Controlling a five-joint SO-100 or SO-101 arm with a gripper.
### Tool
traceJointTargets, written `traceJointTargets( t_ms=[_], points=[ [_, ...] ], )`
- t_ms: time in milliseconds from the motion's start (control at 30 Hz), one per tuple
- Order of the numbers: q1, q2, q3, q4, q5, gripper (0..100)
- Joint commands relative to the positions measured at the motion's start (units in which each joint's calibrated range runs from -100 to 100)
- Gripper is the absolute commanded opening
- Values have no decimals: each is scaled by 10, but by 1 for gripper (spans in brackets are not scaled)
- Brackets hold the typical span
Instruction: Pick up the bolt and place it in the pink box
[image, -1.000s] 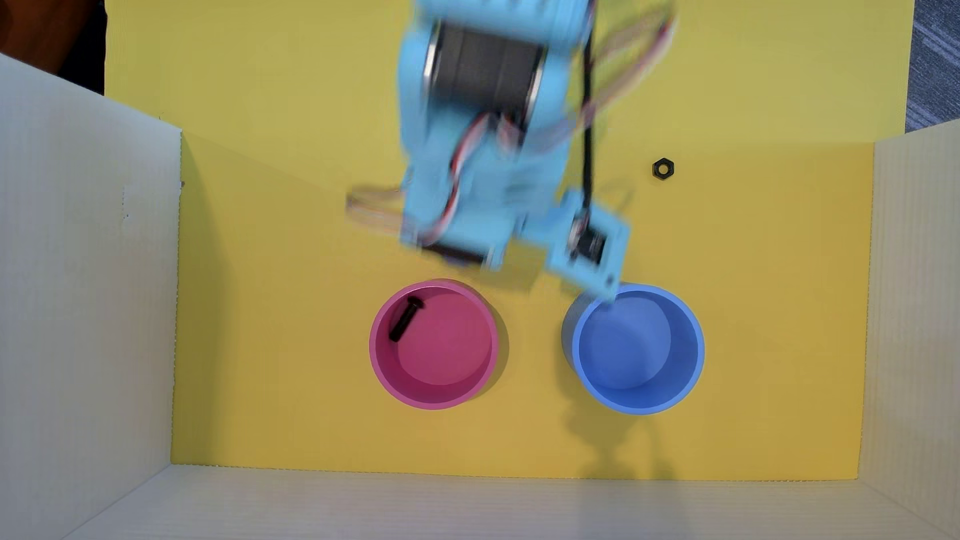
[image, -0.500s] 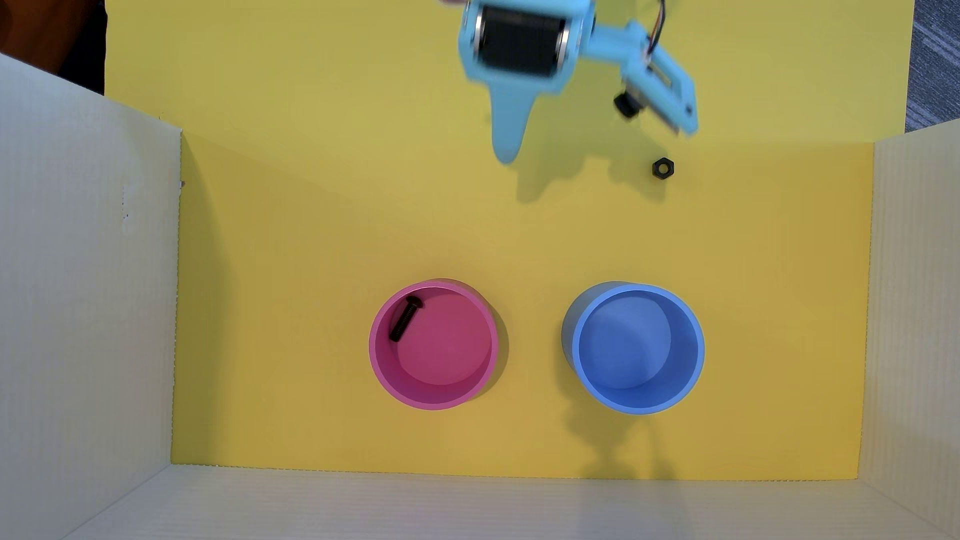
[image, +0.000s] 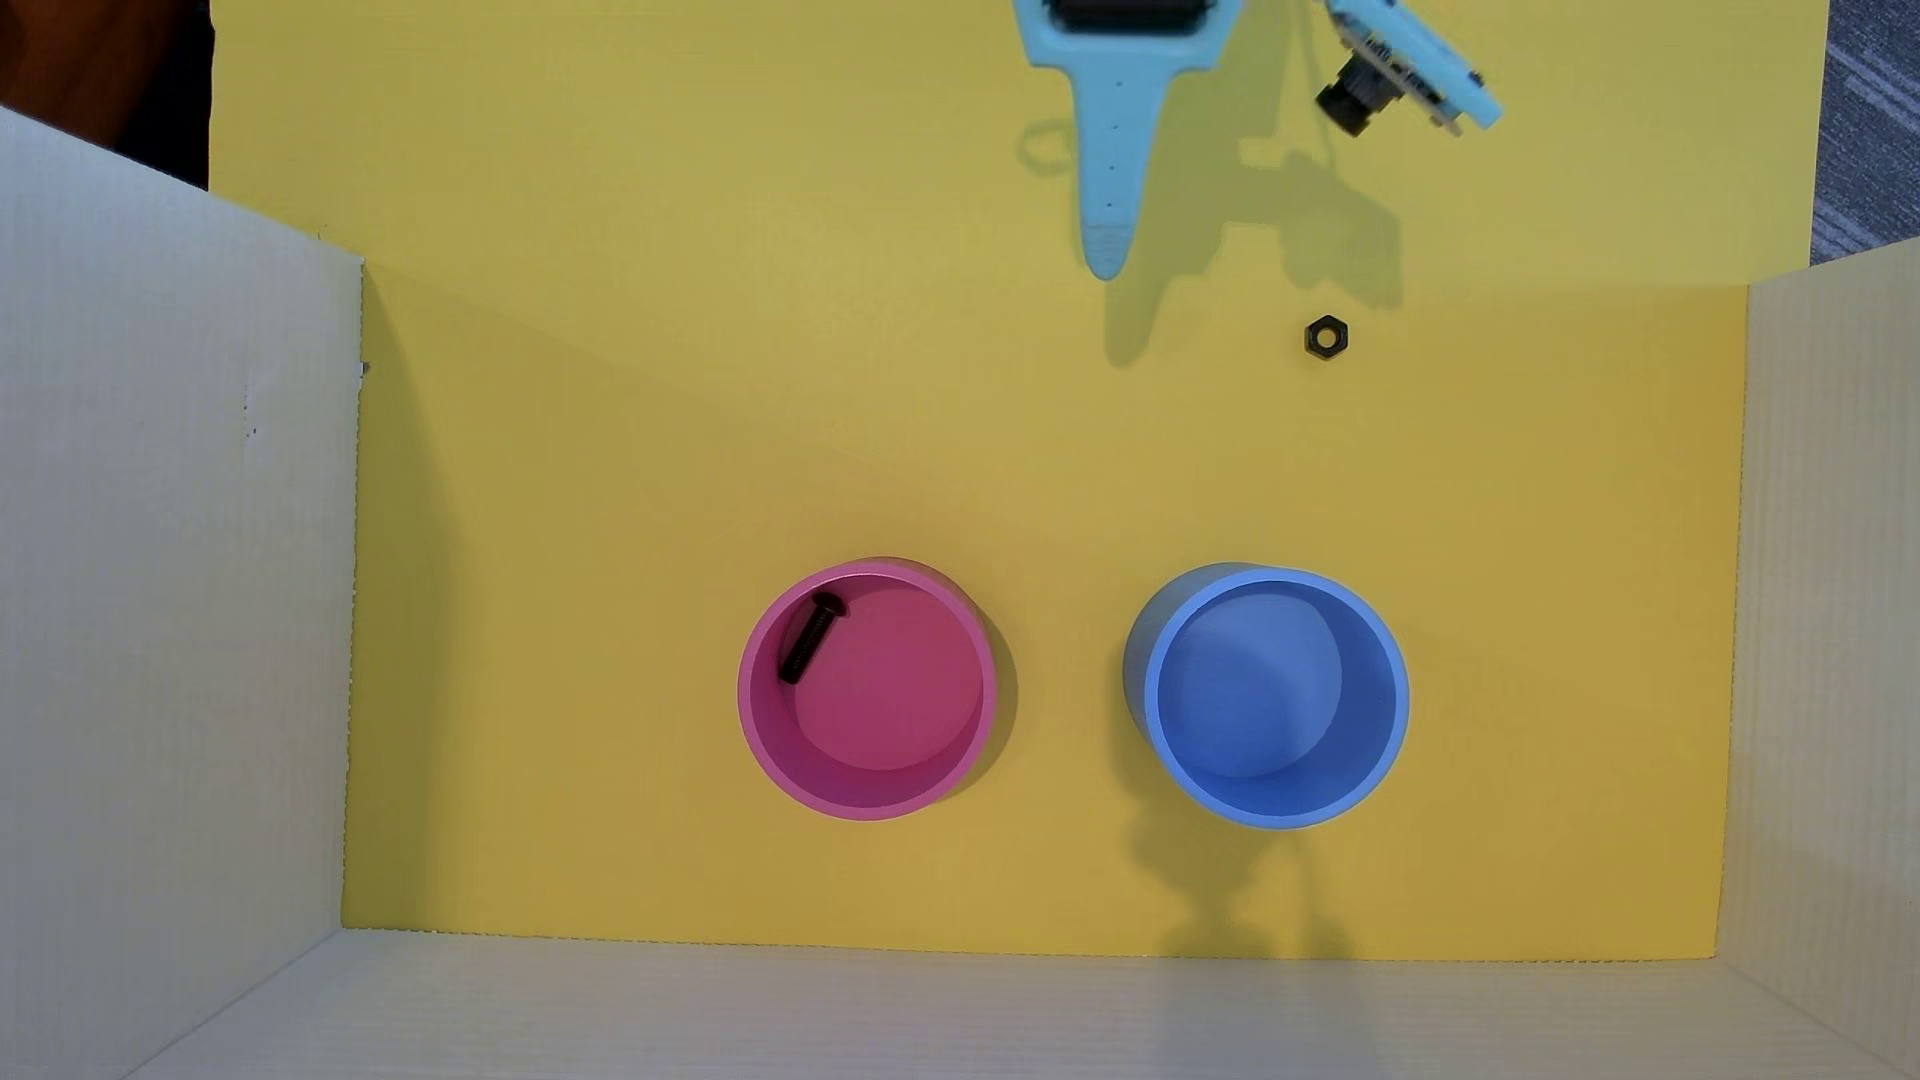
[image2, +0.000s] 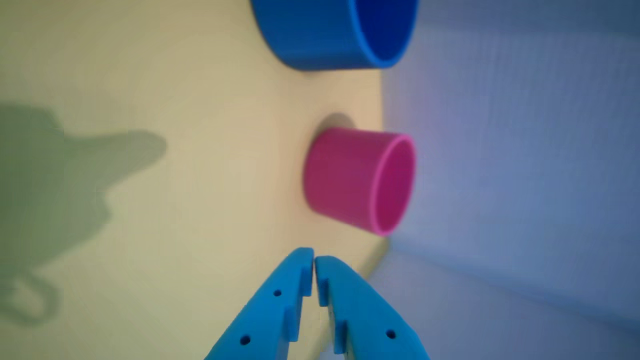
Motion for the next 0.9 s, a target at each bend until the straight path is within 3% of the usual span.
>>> traceJointTargets(
  t_ms=[0,267,867],
  points=[
    [-4,0,9,63,-27,1],
    [-4,0,106,97,-31,1],
    [-4,0,106,100,-31,1]
  ],
)
